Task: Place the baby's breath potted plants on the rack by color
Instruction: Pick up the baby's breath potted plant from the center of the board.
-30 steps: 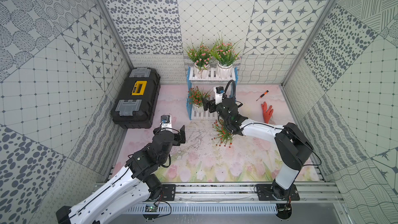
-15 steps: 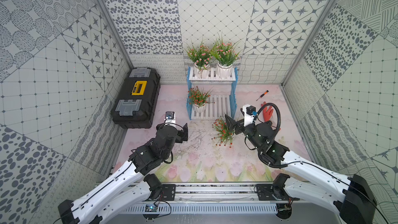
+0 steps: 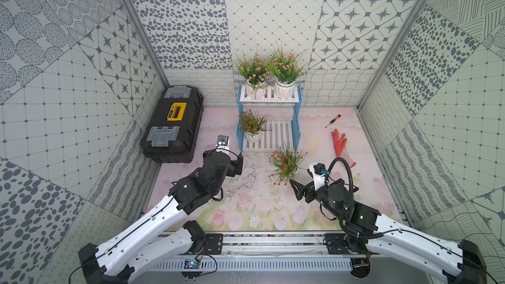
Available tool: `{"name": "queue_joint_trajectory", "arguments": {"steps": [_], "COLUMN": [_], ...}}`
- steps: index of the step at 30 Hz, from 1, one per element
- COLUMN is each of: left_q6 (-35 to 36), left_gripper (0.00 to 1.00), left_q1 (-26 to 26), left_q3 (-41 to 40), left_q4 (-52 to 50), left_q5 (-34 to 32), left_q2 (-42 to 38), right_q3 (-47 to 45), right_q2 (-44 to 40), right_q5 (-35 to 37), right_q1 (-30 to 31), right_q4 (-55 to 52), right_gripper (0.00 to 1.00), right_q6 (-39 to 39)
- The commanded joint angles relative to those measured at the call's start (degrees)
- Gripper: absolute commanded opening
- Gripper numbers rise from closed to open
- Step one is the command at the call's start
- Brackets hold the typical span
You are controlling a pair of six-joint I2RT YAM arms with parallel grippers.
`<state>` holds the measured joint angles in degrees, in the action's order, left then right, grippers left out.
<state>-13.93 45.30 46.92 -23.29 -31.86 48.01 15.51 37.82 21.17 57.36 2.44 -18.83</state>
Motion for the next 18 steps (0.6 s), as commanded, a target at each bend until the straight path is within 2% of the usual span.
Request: {"name": "queue_joint_trajectory", "arguments": {"steps": [1,5,11,14,18], "left_q6": [1.3,1.7,1.9,1.8,2.0], "left_gripper": [0.98,0.98,0.98,0.98,0.98], "left_q1": [-0.2,-0.3,-0.3,-0.3,-0.3], "left_q3": [0.7,1.2,1.9,1.9,2.5], "left_q4": [2.4,2.4,2.2,2.3,1.7], "left_q5": [-0.1,-0.2,0.1,0.2,0.2], "left_q2": [1.4,2.4,3.0,3.3,3.5], "right_q3": [-2.4,-4.9,-8.6,-7.8,-5.1], "right_q2": [3.4,7.3,16.1,24.1,32.0], "right_q5": [3.1,4.5,8.0,4.9,4.5], "right_q1": [3.1,4.2,3.1,0.6,0.4], "right_q4": [3.0,8.2,24.2,31.4,36.6], "right_gripper": [0.98,0.98,0.98,0.98,0.98], "right_q6": [-3.7,-3.9,-1.6,0.6,3.4]}}
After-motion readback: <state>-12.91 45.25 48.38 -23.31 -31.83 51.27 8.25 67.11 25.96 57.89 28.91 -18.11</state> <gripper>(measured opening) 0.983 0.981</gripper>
